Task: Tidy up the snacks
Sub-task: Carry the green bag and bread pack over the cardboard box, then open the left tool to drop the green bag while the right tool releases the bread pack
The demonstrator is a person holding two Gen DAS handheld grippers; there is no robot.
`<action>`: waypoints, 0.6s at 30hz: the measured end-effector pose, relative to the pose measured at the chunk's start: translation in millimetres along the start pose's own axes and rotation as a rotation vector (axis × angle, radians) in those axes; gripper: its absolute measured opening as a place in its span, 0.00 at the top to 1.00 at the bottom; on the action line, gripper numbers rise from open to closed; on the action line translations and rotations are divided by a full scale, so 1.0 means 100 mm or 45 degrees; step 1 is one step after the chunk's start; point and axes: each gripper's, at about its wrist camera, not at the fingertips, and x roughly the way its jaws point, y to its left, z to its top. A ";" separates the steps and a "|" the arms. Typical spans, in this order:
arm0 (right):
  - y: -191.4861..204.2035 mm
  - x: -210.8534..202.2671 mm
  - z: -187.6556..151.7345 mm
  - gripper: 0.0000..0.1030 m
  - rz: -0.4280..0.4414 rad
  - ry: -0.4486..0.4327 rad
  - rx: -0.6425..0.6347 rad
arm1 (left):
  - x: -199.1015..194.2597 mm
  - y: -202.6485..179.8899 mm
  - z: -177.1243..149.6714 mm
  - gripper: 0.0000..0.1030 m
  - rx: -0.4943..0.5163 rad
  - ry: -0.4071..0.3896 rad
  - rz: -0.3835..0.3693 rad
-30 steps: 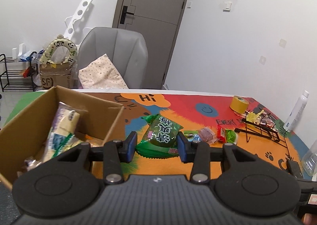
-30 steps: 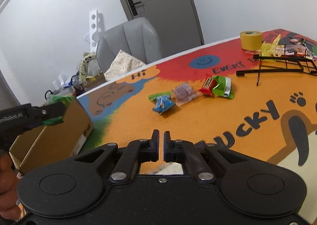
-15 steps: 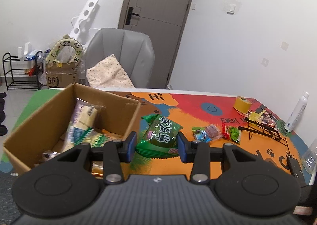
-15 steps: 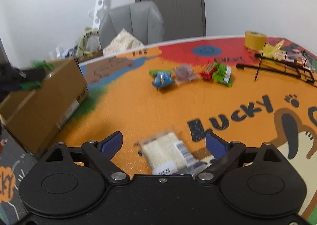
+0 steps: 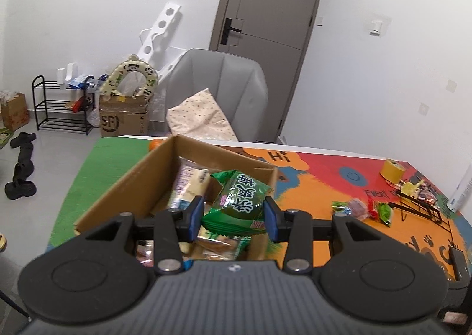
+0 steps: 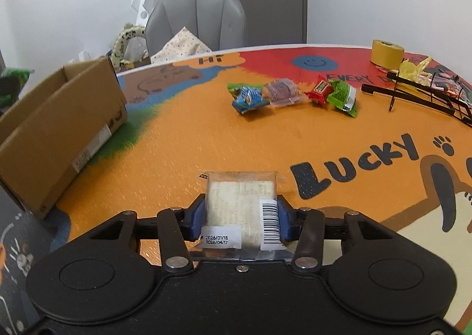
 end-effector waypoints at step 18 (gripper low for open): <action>0.44 -0.28 0.41 0.56 0.159 -0.140 -0.024 | -0.04 0.48 -0.02 0.49 -0.089 0.056 0.051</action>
